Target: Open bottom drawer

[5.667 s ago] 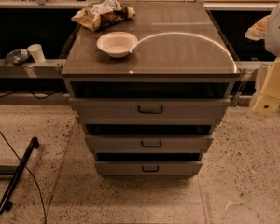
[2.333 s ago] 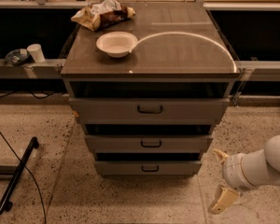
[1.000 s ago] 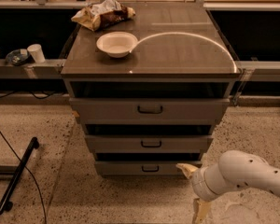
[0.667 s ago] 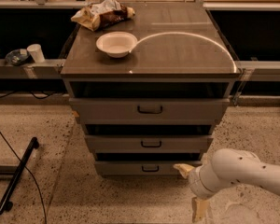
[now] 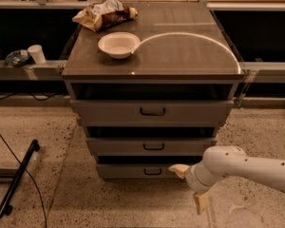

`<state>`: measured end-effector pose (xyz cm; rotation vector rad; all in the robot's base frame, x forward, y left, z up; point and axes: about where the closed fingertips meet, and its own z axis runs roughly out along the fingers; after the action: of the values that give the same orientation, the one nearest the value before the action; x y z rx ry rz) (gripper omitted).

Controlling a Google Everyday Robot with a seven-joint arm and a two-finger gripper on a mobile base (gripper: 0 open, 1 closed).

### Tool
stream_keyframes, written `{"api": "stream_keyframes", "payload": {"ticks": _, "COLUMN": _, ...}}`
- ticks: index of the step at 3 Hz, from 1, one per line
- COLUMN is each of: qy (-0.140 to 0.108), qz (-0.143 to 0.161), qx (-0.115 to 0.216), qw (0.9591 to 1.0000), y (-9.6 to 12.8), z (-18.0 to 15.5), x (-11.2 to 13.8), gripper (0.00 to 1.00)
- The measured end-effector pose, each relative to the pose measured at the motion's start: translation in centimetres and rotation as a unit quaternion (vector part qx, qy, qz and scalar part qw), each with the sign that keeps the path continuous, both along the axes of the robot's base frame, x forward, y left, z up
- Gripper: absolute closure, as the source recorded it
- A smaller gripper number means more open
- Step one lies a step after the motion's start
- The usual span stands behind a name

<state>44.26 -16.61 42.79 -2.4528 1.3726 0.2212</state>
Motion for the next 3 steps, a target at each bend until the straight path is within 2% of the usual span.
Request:
{"api": "stream_keyframes", "payload": {"ticks": 1, "qy": -0.050, "qz": 0.074, "qx": -0.039, "qw": 0.9953, "y": 0.4, "z": 0.9, "x": 3.4, "gripper": 0.00}}
{"api": "stream_keyframes", "payload": {"ticks": 2, "qy": -0.046, "qz": 0.071, "qx": -0.035, "qw": 0.9958, "y": 0.4, "z": 0.7, "x": 3.3, "gripper": 0.00}}
{"api": "stream_keyframes", "payload": {"ticks": 3, "qy": -0.006, "qz": 0.052, "qx": 0.028, "qw": 0.9982, "y": -1.0, "z": -2.2, "x": 3.1, "gripper": 0.00}}
